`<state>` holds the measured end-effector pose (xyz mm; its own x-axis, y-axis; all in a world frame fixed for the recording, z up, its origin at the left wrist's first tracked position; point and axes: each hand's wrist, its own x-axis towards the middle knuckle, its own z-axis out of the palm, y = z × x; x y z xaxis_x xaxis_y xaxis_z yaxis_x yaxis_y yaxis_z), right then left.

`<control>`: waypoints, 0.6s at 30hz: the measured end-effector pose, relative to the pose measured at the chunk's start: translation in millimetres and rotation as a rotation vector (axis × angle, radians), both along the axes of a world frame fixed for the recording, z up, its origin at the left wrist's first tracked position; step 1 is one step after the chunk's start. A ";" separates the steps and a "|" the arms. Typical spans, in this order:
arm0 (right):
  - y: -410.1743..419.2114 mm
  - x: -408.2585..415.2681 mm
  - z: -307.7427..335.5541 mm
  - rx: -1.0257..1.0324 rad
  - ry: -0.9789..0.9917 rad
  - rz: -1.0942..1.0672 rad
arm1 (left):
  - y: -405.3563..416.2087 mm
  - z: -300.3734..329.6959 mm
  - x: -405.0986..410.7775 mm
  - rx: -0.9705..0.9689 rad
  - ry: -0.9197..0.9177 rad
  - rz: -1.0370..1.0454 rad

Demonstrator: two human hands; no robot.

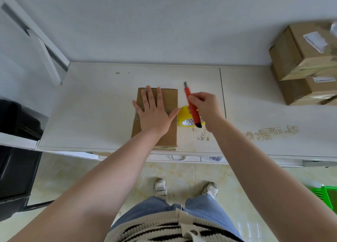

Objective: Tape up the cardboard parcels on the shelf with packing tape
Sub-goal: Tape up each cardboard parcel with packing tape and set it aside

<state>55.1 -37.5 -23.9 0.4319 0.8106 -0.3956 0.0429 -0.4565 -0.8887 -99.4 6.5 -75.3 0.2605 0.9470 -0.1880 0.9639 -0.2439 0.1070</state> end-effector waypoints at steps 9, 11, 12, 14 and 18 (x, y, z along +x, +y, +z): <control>-0.2 3.7 -2.3 -0.174 -0.172 0.258 | 1.7 1.3 -7.7 -0.005 -0.011 0.029; -0.8 4.7 -1.7 -0.177 -0.162 0.267 | 2.8 1.4 -8.1 -0.008 -0.013 0.025; -1.0 4.4 -1.2 -0.170 -0.172 0.273 | 3.3 1.9 -8.3 -0.013 -0.013 0.025; -1.4 2.1 0.0 -0.152 -0.187 0.274 | 3.5 2.9 -8.0 -0.026 -0.010 0.025; -1.8 -1.6 -0.5 -0.115 -0.188 0.255 | 4.4 4.7 -7.9 -0.053 -0.022 0.023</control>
<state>53.5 -39.4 -24.3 0.2949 0.8565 -0.4237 0.3268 -0.5071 -0.7976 -107.4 10.9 -70.6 0.2429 0.9418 -0.2323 0.9666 -0.2147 0.1400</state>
